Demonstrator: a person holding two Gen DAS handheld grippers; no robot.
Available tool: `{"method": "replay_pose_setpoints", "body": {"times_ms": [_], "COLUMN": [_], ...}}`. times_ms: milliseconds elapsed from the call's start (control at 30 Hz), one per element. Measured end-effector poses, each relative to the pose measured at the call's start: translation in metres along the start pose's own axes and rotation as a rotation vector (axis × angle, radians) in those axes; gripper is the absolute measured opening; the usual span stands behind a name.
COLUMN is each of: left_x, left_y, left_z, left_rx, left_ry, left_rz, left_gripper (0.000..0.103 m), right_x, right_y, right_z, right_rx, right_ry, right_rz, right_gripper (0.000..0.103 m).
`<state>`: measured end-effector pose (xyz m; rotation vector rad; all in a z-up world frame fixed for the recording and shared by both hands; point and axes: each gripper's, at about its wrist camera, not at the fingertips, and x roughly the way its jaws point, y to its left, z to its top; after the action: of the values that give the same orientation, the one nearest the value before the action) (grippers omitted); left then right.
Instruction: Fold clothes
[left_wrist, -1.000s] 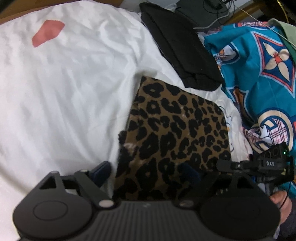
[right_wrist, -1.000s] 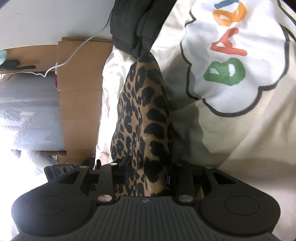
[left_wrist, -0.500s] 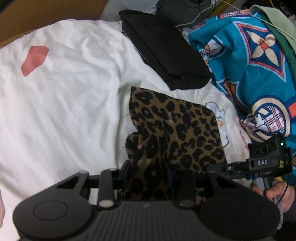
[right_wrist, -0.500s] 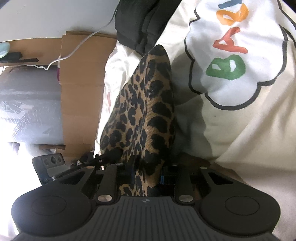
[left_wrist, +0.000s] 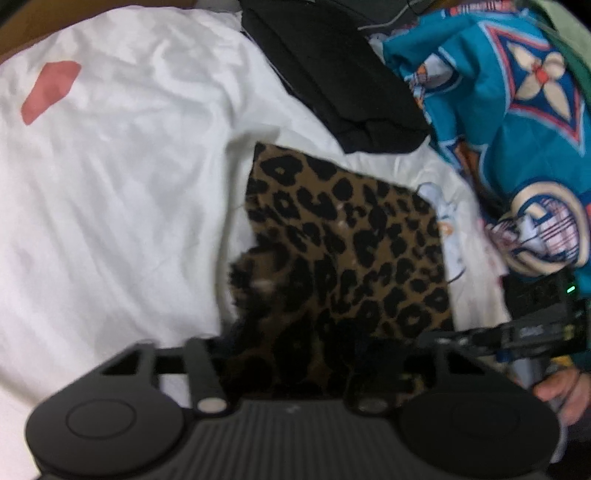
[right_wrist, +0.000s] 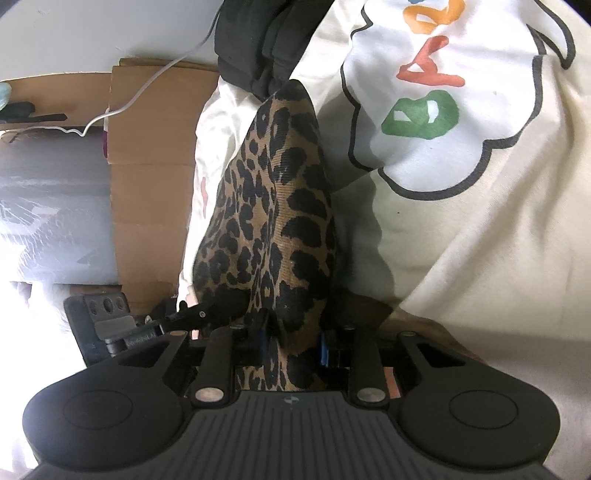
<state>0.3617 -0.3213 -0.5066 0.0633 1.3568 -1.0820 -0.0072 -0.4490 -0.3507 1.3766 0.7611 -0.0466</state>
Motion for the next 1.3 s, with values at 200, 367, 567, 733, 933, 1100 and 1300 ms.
{"method": "replay_pose_setpoints", "body": {"times_ms": [200,367,567,733,933,1100,1300], "left_x": [-0.010,-0.001,0.010,0.005,-0.015,-0.034,-0.037], "left_y": [-0.022,-0.035,-0.018,-0.004,0.011,0.006,0.007], "left_z": [0.001,0.003,0.003,0.000,-0.002,-0.010,-0.014], "left_rx": [0.022,0.063,0.024,-0.009,-0.088,-0.079,-0.107], "left_ry": [-0.013,0.003,0.036,0.030,0.032,0.014,0.021], "left_rz": [-0.037,0.024,0.044,-0.004,-0.072,-0.057,-0.023], "left_gripper": [0.037,0.040,0.057,0.057,0.036,0.033,0.039], "right_x": [-0.004,-0.012,-0.017,-0.018,-0.015,-0.016,-0.014], "right_y": [0.009,0.007,0.003,-0.001,0.002,0.006,0.001], "right_z": [0.001,0.004,0.004,0.003,-0.001,-0.002,0.003], "right_rx": [-0.025,-0.022,-0.017,-0.004,-0.031,-0.038,0.006], "right_ry": [-0.022,-0.035,-0.032,-0.020,-0.007,-0.010,-0.014], "right_rz": [0.005,0.001,0.009,0.012,0.012,0.020,0.008], "right_gripper": [0.019,0.012,0.015,0.015,0.012,0.007,0.020]}}
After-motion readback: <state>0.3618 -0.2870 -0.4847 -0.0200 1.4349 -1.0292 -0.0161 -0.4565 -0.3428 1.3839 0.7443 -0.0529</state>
